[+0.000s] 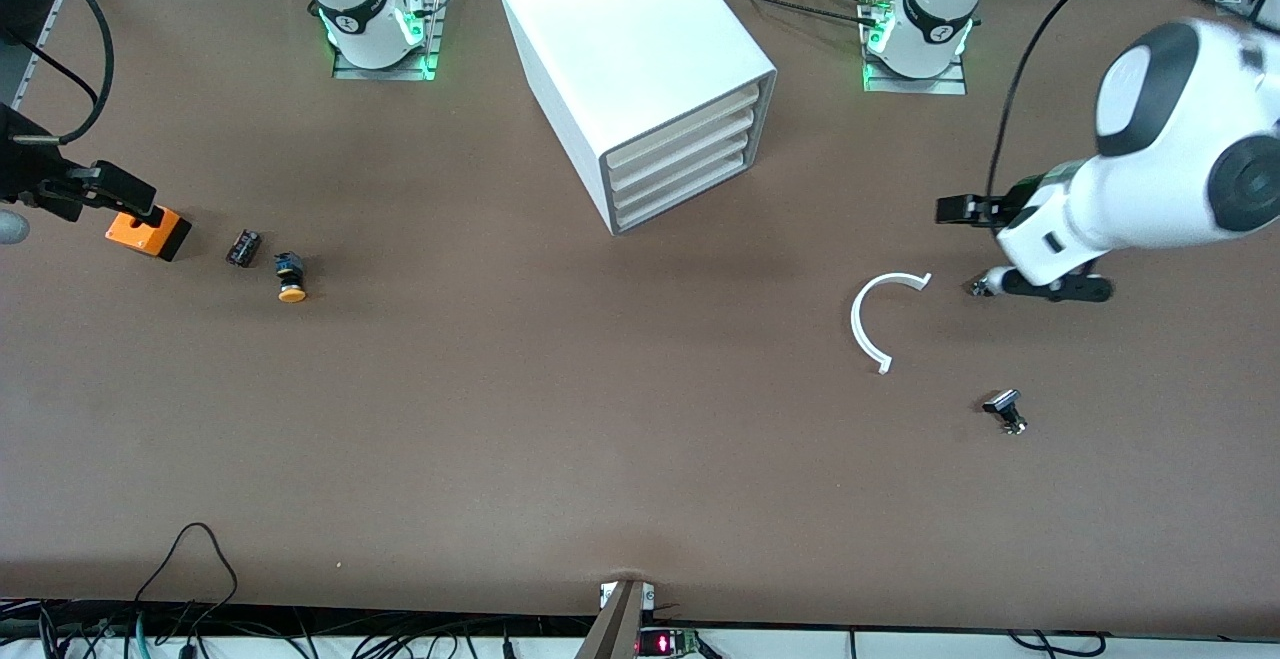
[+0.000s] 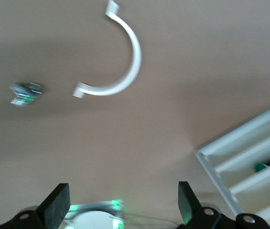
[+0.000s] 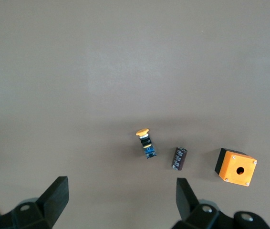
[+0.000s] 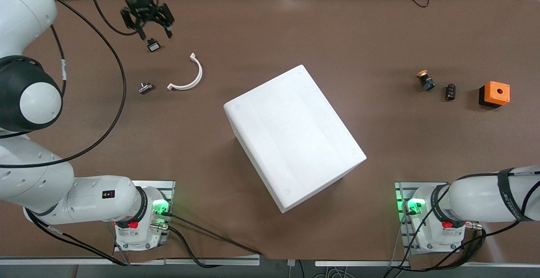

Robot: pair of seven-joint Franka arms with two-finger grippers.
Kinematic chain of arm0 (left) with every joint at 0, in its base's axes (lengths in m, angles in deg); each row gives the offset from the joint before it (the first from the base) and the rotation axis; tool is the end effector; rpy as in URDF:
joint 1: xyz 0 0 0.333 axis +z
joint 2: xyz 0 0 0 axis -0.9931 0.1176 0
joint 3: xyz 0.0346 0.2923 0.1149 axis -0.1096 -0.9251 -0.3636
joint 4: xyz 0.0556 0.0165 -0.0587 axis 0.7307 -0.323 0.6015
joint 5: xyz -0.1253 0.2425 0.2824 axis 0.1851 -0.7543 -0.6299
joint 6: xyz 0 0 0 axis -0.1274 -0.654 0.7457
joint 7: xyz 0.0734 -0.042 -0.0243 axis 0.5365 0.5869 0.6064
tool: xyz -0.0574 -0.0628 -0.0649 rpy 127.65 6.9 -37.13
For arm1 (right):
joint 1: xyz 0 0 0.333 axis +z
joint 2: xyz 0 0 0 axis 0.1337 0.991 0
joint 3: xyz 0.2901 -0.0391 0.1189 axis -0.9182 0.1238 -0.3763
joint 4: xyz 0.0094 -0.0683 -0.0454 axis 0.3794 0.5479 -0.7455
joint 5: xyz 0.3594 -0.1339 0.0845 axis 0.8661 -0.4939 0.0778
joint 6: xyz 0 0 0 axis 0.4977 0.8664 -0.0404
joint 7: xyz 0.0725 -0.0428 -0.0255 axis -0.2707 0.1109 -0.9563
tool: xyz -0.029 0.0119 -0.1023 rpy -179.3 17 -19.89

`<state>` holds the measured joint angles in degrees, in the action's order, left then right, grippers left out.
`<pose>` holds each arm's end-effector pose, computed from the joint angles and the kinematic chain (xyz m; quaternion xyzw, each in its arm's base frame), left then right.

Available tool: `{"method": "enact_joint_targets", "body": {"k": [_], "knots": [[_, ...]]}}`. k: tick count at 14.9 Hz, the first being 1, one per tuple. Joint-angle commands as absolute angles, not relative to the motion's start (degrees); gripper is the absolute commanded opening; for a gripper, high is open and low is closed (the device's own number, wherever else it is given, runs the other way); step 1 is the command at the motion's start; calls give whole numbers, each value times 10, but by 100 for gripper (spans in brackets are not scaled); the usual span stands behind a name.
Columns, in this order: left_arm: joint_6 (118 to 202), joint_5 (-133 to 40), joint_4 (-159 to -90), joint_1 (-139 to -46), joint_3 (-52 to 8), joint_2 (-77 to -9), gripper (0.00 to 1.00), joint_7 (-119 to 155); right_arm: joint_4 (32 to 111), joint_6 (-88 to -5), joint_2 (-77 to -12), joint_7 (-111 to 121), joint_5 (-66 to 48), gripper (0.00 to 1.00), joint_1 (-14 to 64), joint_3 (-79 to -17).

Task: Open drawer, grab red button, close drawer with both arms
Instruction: 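Move the left gripper to the cabinet's drawer handle and grasp it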

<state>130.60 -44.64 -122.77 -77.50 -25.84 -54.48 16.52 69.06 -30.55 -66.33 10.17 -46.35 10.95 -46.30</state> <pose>0.5711 -0.0979 0.4249 0.9695 -0.0192 -0.2240 0.0979 0.5712 -0.0396 0.5674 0.9994 -0.0341 0.0080 0.0044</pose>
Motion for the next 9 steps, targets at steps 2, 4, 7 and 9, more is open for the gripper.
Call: {"method": "enact_joint_targets", "body": {"k": [2, 4, 7, 9], "knots": [[1320, -296, -1287, -777, -251, -499, 100, 152, 679, -297, -655, 100, -471, 100, 111, -464], [1344, -222, -1334, -783, -248, -489, 100, 129, 676, -300, -654, 100, -470, 100, 111, -465], [1382, -151, -1399, -791, -226, -471, 100, 0, 675, -307, -645, 101, -470, 100, 111, -464], [1395, -74, -1440, -792, -224, -463, 100, -23, 675, -308, -641, 108, -470, 100, 114, -466]]}}
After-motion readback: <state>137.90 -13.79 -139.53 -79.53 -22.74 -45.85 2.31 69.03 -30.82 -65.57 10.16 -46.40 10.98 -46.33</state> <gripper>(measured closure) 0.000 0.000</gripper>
